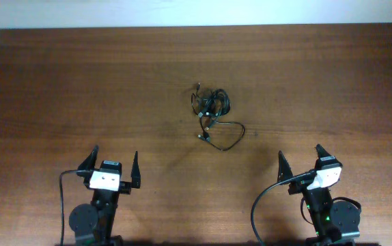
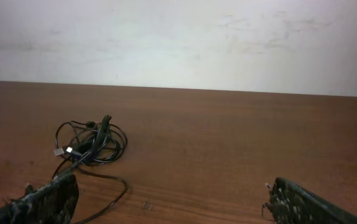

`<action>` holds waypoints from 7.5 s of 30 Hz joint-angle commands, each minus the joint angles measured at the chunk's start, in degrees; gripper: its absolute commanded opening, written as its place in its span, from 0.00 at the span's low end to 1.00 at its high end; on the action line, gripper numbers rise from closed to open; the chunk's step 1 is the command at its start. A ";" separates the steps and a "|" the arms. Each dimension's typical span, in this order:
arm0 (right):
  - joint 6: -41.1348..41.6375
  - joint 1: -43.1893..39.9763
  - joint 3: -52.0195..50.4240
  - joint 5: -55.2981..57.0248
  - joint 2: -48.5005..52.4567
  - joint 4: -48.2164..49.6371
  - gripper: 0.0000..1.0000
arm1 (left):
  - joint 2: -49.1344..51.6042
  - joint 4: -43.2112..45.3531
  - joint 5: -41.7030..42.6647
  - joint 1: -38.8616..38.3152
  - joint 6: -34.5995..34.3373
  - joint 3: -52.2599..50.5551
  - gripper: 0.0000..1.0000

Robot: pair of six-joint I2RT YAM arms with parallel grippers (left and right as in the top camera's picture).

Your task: Untangle cables

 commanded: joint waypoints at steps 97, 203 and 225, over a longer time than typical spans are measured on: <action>9.07 0.28 91.45 -10.71 85.20 -67.47 0.96 | 130.11 -36.22 -12.83 -35.91 -50.69 101.02 0.22; 15.37 15.10 81.94 -32.96 109.72 -31.01 0.85 | 85.37 18.05 7.91 -12.00 -70.12 114.33 0.00; 38.99 25.53 81.92 -19.93 120.52 -20.02 0.67 | 80.91 22.05 5.62 -12.00 -70.10 114.33 0.00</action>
